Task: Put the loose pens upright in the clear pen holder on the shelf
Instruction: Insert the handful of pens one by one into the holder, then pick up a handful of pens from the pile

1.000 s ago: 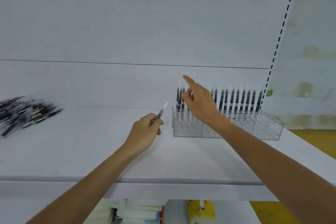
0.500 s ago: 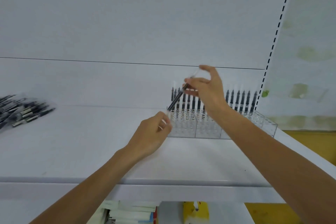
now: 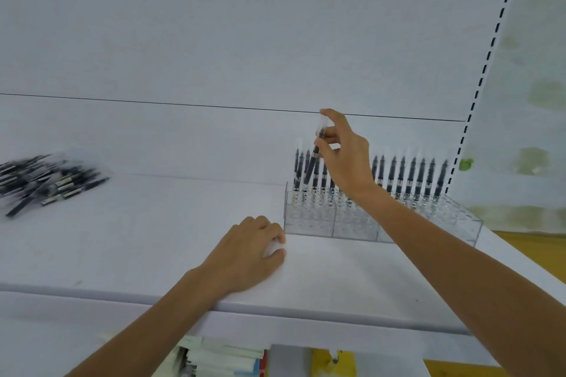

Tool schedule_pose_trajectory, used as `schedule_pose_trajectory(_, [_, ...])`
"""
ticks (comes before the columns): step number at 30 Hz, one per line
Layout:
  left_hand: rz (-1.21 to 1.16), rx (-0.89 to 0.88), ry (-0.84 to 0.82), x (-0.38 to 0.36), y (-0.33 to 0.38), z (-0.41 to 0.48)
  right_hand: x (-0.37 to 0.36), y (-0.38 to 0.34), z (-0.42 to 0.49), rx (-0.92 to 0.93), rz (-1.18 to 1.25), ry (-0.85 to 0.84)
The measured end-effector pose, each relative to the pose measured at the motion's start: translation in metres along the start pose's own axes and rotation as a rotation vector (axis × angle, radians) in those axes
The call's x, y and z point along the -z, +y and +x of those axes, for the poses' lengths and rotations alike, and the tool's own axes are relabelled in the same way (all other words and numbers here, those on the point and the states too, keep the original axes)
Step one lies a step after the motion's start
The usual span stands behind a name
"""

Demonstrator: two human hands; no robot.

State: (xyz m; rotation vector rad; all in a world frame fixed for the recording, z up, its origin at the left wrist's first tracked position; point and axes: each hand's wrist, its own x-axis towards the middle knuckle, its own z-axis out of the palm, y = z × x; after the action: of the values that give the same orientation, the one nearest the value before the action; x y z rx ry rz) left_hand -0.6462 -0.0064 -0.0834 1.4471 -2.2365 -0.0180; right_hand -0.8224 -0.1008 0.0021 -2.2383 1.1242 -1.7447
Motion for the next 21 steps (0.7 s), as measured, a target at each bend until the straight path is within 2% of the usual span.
schedule_pose_trajectory(3, [-0.004,0.006,0.006,-0.001,-0.001,0.000,0.001,0.001,0.002,0.000,-0.065,-0.092])
schedule_pose_trajectory(7, [-0.025,0.018,0.011,-0.002,-0.003,0.000,-0.004,0.010,-0.003,-0.098,-0.129,-0.349])
schedule_pose_trajectory(9, [-0.027,0.024,-0.003,-0.002,-0.003,0.001,-0.004,0.015,-0.005,-0.109,-0.184,-0.392])
schedule_pose_trajectory(11, [-0.048,0.040,0.003,-0.001,-0.002,0.001,-0.001,0.015,-0.005,-0.067,-0.272,-0.333])
schedule_pose_trajectory(13, [-0.066,0.072,0.041,0.002,-0.002,0.000,0.002,0.012,-0.004,0.053,-0.356,-0.193])
schedule_pose_trajectory(15, [-0.064,0.133,0.102,0.007,-0.004,-0.004,0.001,0.001,0.000,0.166,-0.341,-0.104])
schedule_pose_trajectory(17, [-0.055,0.210,0.152,0.014,-0.012,-0.011,-0.008,-0.013,0.004,0.225,-0.237,-0.114])
schedule_pose_trajectory(21, [-0.022,0.331,0.223,0.042,-0.042,-0.038,-0.046,-0.047,-0.007,0.231,-0.006,-0.178])
